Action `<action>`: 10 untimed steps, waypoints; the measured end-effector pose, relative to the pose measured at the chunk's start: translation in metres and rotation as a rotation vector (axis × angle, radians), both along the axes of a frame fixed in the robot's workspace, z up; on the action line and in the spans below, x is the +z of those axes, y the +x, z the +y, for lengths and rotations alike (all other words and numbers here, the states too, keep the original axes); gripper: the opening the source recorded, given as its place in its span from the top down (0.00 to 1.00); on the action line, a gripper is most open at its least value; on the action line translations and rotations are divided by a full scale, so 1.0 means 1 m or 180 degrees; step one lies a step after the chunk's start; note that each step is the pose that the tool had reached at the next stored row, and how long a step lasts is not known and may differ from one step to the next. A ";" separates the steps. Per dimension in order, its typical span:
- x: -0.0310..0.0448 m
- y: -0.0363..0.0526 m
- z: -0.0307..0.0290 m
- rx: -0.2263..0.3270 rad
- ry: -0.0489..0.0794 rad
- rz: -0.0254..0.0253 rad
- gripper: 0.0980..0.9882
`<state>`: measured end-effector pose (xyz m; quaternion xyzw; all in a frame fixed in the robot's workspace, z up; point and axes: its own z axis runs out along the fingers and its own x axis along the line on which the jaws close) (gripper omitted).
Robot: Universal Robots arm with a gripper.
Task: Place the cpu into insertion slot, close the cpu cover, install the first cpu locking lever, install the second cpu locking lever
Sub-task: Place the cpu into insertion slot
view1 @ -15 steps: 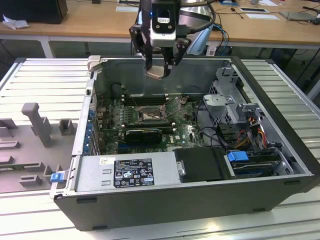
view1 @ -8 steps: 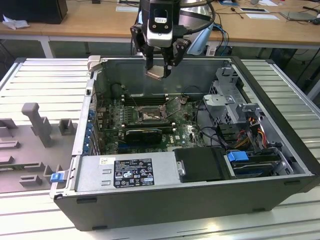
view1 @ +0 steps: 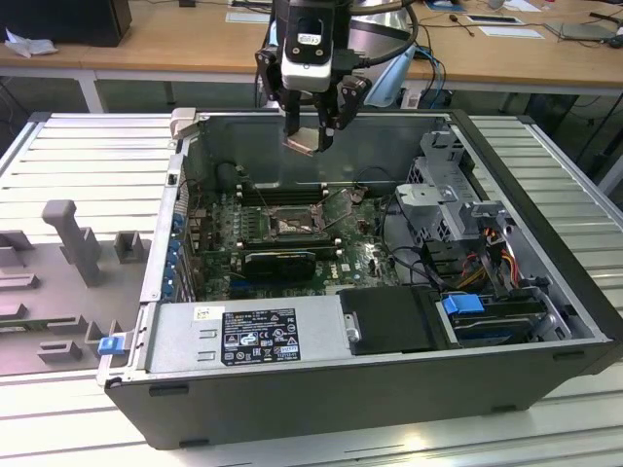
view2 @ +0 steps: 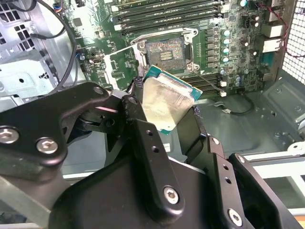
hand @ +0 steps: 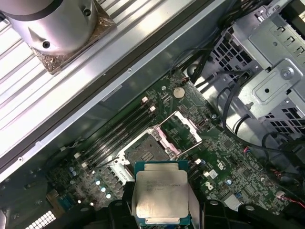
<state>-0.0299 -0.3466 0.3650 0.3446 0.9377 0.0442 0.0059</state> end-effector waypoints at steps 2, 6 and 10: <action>0.0000 0.0000 0.0000 -0.0034 0.0000 0.0000 0.52; -0.0001 0.0000 0.0000 -0.0141 0.0000 0.0000 0.52; -0.0002 0.0000 0.0000 -0.0231 0.0000 0.0000 0.52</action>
